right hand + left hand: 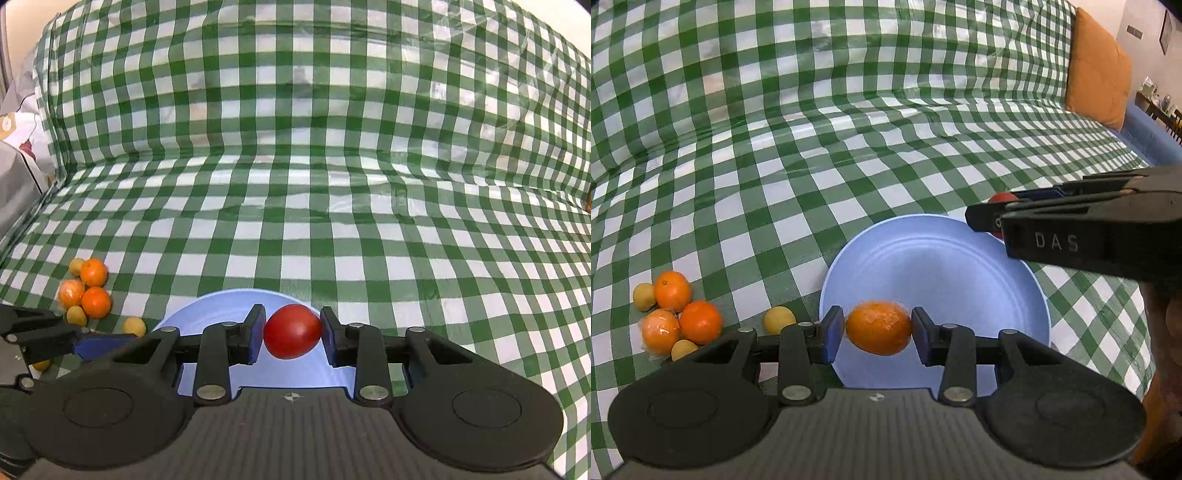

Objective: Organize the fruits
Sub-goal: 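Lower the mandarin onto the blue plate and open the left tool while the right tool releases the tomato there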

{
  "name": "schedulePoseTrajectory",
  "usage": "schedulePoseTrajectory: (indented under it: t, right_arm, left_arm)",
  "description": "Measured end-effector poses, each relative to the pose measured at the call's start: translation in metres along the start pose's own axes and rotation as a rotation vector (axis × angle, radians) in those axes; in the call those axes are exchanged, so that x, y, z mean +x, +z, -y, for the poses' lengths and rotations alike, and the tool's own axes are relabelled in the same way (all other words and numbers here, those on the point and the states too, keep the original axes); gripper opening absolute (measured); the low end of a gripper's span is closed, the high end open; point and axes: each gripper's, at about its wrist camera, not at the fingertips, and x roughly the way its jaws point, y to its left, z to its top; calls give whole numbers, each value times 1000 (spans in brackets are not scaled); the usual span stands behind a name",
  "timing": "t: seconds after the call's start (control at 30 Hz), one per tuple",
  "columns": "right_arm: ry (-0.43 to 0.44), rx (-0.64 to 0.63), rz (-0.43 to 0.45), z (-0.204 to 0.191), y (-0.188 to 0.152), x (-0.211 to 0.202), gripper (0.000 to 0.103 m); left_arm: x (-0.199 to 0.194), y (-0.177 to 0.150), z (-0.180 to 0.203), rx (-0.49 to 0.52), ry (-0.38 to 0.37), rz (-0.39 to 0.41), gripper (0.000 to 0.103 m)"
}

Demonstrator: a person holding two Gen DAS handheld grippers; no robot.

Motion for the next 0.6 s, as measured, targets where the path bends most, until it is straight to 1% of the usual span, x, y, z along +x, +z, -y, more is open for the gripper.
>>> schedulePoseTrajectory:
  t: [0.2,0.3,0.6]
  right_arm:
    - [-9,-2,-28,-3,-1,7,34]
    - [-13,0,-33,-3,-2,7,34]
    - [-15,9,-51,2,-4,9,34]
  left_arm:
    - [4,1,8,7,6,-12,44]
    - [6,2,11,15,-4,-15,44]
    - [12,5,9,20,-16,-20,44]
